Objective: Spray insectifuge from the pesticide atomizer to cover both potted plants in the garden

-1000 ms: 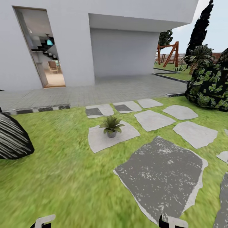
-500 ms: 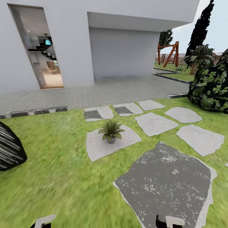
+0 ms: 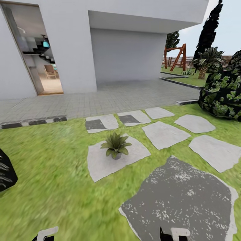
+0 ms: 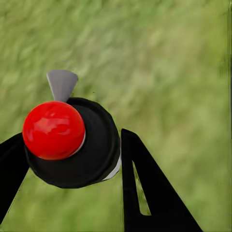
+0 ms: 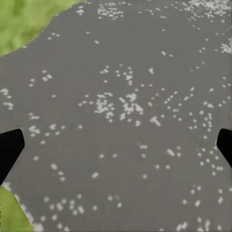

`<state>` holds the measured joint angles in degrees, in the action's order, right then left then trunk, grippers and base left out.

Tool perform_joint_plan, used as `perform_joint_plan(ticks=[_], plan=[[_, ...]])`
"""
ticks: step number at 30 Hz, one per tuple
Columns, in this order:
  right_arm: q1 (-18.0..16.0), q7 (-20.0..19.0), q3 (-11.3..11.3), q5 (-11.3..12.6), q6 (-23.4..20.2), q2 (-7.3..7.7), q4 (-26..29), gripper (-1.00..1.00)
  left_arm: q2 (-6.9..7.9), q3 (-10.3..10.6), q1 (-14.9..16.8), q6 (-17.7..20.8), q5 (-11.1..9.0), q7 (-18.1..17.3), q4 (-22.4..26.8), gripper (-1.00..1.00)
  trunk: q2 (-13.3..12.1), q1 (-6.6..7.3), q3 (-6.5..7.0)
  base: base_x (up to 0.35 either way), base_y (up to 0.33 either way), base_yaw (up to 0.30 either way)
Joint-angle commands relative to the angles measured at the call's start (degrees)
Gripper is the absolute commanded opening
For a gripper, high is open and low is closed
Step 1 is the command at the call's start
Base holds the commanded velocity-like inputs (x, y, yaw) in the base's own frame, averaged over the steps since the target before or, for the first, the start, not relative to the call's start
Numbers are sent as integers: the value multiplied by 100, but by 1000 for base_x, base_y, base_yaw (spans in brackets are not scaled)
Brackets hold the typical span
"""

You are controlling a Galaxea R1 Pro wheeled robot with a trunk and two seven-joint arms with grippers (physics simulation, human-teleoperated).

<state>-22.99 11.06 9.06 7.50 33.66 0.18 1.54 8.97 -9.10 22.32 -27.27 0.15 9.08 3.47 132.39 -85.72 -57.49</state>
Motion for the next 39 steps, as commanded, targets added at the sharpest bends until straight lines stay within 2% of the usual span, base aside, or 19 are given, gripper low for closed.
perform_joint_plan(ticks=[1,24,26,34,36,38,39], plan=[[-4,10,52,56,17,0,-5,100,0,-13,3,-17,3,6,-4,-100,2,-2,-5,299,205,-249],[-4,10,52,50,17,0,-5,100,0,-13,1,-27,3,6,-4,-100,2,-2,-5,286,230,-264],[-4,10,52,50,17,0,-5,100,5,-13,-69,-36,23,6,5,-100,2,-2,-5,281,234,-251],[-4,1,44,71,17,-9,4,100,20,12,-147,-50,43,-3,22,-100,2,-2,-5,326,41,-36],[-4,7,40,68,17,-5,-1,100,4,16,-149,-49,34,-3,21,-100,2,-2,-5,328,1,-1],[-4,-10,42,56,33,21,-3,100,-108,13,-149,-42,39,-17,15,-100,2,-2,-5,127,0,0],[-4,-14,44,52,27,130,-2,100,-165,13,-149,-42,44,-19,14,-100,2,-2,-5,42,0,0]])
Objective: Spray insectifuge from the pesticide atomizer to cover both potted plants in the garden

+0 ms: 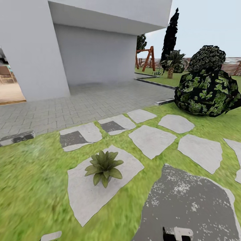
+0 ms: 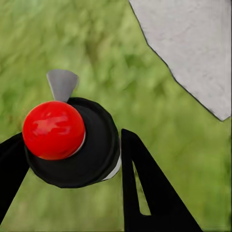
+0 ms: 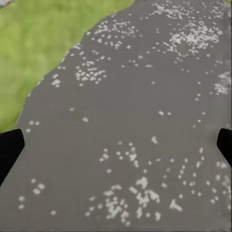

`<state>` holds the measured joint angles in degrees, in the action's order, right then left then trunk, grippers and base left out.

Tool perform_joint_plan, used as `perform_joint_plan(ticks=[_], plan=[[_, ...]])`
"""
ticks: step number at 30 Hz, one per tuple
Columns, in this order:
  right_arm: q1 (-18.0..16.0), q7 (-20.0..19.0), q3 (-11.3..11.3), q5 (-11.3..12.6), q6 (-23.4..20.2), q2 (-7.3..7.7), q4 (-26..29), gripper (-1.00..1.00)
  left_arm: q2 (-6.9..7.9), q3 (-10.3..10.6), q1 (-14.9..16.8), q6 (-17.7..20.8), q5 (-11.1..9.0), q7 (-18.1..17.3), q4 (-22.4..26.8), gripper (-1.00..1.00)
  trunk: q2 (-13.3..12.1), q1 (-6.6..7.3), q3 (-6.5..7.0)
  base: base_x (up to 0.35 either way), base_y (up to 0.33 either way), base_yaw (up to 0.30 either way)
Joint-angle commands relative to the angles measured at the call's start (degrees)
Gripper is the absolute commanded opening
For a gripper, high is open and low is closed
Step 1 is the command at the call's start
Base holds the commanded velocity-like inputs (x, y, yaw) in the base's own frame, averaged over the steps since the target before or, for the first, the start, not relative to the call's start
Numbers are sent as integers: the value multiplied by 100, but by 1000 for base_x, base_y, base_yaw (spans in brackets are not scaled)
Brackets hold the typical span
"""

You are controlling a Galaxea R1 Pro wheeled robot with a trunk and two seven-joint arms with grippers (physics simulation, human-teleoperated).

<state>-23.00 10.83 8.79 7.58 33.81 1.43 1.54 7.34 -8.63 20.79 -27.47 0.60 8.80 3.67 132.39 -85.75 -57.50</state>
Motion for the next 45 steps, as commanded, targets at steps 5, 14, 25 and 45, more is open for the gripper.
perform_joint_plan(ticks=[5,14,25,45], plan=[[-2,10,81,36,3,101,-5,100,-39,-26,1,-14,1,8,-9,-100,2,1,-5,6,0,0],[-2,16,79,42,3,86,-5,100,-41,-25,-5,-13,0,7,-13,-100,2,1,1,84,106,-107],[-2,-133,889,-990,-22,179,636,100,223,562,420,171,2202,-2721,119,-100,2,1,13,89,155,-95],[-951,-4322,1298,-2867,-1043,112,1999,100,-145,577,1762,2287,4745,-6606,1640,-100,2,1,13,0,0,0]])
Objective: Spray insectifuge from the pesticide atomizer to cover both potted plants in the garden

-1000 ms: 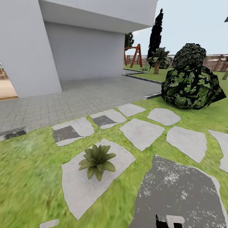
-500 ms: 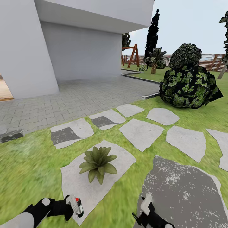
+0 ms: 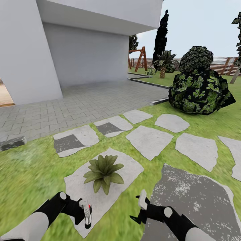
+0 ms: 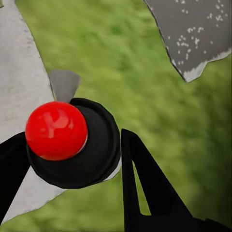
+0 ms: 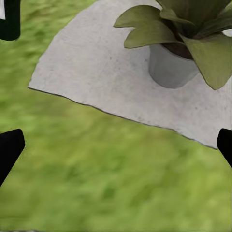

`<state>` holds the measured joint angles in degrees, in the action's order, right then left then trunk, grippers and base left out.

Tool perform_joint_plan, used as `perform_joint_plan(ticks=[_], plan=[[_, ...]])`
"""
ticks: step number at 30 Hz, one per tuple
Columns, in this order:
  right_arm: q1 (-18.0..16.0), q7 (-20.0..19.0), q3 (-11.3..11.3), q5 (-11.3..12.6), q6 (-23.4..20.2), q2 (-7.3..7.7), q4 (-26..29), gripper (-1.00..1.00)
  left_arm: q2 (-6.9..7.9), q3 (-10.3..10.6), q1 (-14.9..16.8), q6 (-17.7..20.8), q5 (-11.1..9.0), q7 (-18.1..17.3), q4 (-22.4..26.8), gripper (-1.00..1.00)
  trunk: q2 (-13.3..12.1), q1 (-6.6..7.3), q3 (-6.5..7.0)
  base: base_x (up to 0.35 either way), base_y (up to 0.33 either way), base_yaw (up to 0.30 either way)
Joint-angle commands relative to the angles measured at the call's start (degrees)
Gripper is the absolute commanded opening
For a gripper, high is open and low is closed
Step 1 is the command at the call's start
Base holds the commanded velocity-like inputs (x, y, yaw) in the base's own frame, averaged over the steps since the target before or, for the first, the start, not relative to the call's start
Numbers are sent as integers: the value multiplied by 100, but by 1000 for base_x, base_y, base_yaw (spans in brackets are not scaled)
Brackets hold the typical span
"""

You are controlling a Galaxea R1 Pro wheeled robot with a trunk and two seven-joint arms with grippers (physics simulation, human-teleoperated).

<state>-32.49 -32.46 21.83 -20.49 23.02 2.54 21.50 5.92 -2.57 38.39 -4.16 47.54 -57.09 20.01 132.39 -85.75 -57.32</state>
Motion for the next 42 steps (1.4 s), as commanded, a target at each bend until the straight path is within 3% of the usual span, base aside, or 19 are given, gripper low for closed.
perform_joint_plan(ticks=[1,2,5,9,10,11,12,17,24,28,42], plan=[[-3,-8,-4,-86,35,-27,3,100,-22,-26,2,-43,60,-19,8,-100,2,1,-5,0,0,0],[-3,-15,-4,-104,35,-70,5,-100,-48,-25,2,-42,69,-20,10,-100,2,1,-5,0,0,0],[-4,-26,-3,-124,35,-149,23,-100,-108,-15,2,-41,78,-21,40,-100,2,1,-5,0,0,0],[-8,-49,-3,-130,35,-206,128,-100,-139,223,2,30,75,-12,194,-100,2,1,-5,0,0,0],[-10,-102,0,-132,31,-252,137,-100,-175,270,2,48,76,1,208,-100,2,1,-5,0,0,0],[-20,-243,4,-188,21,-417,173,-100,-294,318,2,62,80,26,265,-100,2,1,-5,0,0,0],[-32,-265,0,-293,19,-483,238,-100,-338,324,2,63,80,29,312,-100,2,1,-5,0,0,0],[-53,-286,-3,-491,18,-643,307,-100,-487,328,2,64,82,134,354,-100,2,1,-5,0,0,0],[-56,-287,-3,-500,18,-682,319,-100,-537,373,-4,35,76,266,355,-100,2,1,-5,0,0,0],[-56,-287,-3,-500,18,-684,318,-100,-633,814,-5,44,60,268,351,-100,2,1,-5,0,0,0],[-56,-287,-3,-500,18,-684,342,-100,-793,831,-7,-34,-11,252,312,-100,2,1,-5,0,0,0]])
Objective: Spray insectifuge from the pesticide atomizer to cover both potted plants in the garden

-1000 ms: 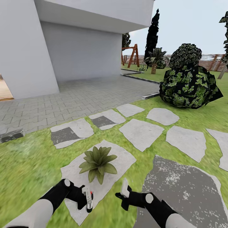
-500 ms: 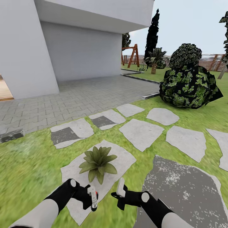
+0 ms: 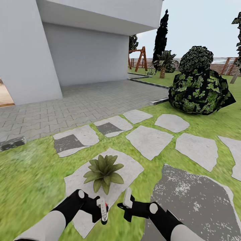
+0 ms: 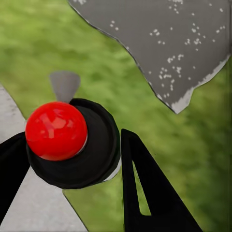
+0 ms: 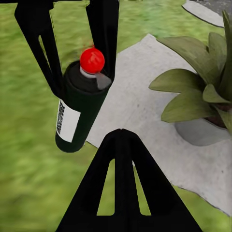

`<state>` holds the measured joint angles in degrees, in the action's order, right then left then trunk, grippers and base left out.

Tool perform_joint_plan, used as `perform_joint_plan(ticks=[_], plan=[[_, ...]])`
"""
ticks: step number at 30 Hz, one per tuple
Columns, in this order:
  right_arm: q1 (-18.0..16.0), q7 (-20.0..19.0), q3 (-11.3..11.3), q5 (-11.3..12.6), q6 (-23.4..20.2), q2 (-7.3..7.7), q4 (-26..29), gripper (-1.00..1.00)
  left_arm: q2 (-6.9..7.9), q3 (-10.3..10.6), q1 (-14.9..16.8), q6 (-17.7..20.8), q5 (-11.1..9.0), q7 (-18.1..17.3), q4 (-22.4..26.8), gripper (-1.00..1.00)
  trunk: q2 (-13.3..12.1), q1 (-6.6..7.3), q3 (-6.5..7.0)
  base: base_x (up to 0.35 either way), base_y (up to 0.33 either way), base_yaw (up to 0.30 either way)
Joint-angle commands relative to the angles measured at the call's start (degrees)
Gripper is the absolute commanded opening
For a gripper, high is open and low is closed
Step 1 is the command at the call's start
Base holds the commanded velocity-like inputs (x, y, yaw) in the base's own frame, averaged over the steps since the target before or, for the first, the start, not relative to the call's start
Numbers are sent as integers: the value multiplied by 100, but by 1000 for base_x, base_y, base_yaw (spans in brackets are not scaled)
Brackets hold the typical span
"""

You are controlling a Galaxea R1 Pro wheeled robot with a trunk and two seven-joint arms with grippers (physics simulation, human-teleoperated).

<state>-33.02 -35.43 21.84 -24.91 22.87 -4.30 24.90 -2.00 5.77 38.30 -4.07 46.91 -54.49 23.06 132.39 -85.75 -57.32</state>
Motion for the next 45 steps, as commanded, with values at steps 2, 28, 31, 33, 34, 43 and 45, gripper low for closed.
perform_joint_plan(ticks=[2,28,31,33,34,43,45], plan=[[-3,10,-4,-58,33,0,39,-100,-61,-5,2,-41,53,-9,-2,-100,2,1,-5,0,0,0],[-3,10,-4,-58,40,0,50,-100,-395,-49,-20,-32,20,8,-20,-100,2,1,-5,0,0,0],[-3,10,-4,-58,40,0,50,-100,-403,-49,-16,-32,12,10,9,-100,2,1,-5,0,0,0],[-3,10,-4,-58,41,0,50,-100,-410,-49,-16,-32,8,15,15,-100,2,1,-5,0,0,0],[-3,10,-4,-58,42,0,50,-100,-408,-49,-16,-32,-36,16,18,-100,2,1,-5,0,0,0],[-3,10,-4,-58,40,0,50,-100,-400,-28,-16,-69,-364,1,-8,-100,2,1,-5,0,0,0],[-3,10,-4,-58,41,0,50,-100,-403,-24,-16,-76,-366,0,-15,-100,2,1,-5,0,0,0]])
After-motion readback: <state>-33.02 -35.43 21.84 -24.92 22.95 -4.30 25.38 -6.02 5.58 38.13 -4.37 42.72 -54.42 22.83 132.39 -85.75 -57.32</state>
